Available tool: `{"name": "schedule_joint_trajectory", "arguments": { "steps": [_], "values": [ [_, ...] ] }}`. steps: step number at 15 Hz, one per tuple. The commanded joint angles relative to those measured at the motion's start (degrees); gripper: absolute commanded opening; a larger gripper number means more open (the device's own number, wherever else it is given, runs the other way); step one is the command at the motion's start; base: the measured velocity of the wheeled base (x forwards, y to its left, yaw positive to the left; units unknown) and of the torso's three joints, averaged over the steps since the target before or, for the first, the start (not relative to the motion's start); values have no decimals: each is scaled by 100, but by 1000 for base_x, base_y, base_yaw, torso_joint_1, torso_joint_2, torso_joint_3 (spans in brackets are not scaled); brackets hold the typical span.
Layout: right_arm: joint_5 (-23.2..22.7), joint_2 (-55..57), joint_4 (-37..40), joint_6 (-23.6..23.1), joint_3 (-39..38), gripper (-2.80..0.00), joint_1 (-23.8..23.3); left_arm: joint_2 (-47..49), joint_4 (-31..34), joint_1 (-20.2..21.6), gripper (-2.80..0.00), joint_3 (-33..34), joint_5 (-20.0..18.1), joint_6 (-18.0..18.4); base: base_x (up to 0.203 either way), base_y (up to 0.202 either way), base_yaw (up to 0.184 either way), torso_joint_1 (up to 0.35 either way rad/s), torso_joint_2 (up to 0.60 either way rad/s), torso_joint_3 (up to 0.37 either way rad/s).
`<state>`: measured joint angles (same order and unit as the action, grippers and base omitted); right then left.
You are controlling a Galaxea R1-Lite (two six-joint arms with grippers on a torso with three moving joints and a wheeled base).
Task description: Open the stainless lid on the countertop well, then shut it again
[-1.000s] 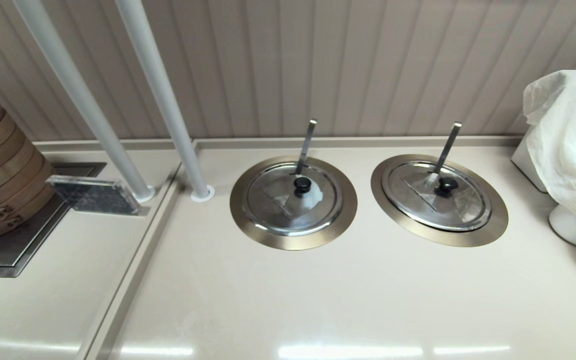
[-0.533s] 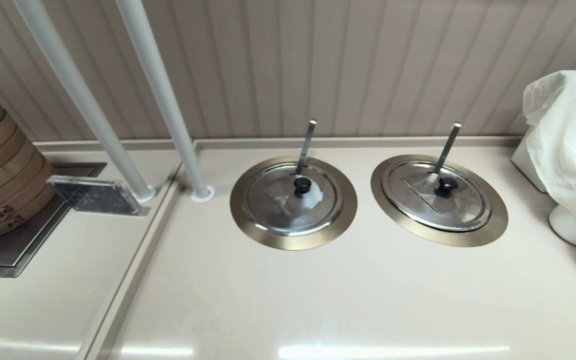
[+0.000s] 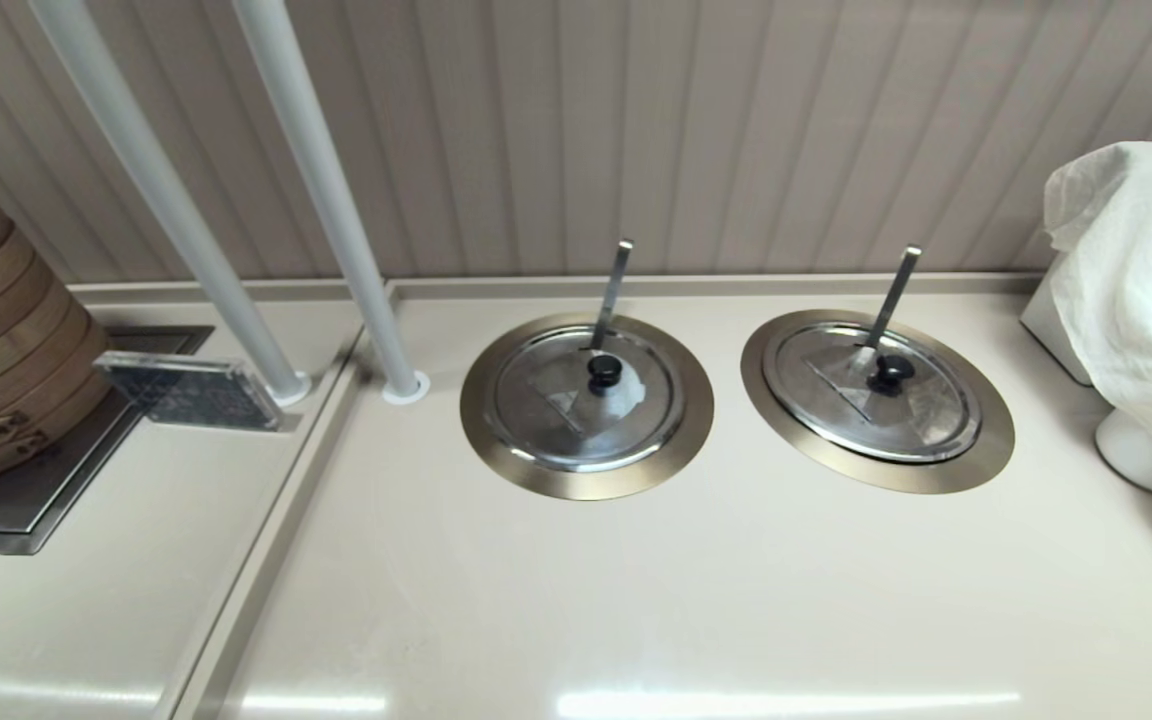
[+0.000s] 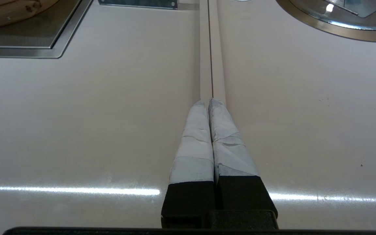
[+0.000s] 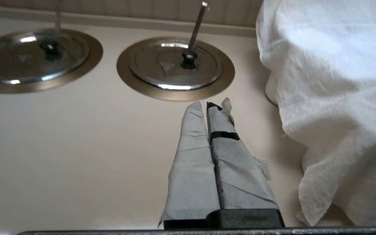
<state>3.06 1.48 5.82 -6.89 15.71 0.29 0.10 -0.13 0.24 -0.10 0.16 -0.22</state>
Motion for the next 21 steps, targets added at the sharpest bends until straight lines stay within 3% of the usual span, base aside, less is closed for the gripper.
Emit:
{"name": "schedule_joint_trajectory", "arguments": {
  "steps": [1,3,5,21],
  "values": [
    [-15,-158,-560,-81,-1253,-280,-12,-1,-4,2,-280,1,2,-4,0,0,0,0,0,0],
    [-220,-146,-604,163,-1649,-280,-17,-1,-4,2,-280,1,2,-4,0,0,0,0,0,0],
    [-330,-140,-599,469,-1570,-280,-20,-1,-4,2,-280,1,2,-4,0,0,0,0,0,0],
    [-327,-140,-599,501,-1571,-280,-20,-1,-4,2,-280,1,2,-4,0,0,0,0,0,0]
  ]
}}
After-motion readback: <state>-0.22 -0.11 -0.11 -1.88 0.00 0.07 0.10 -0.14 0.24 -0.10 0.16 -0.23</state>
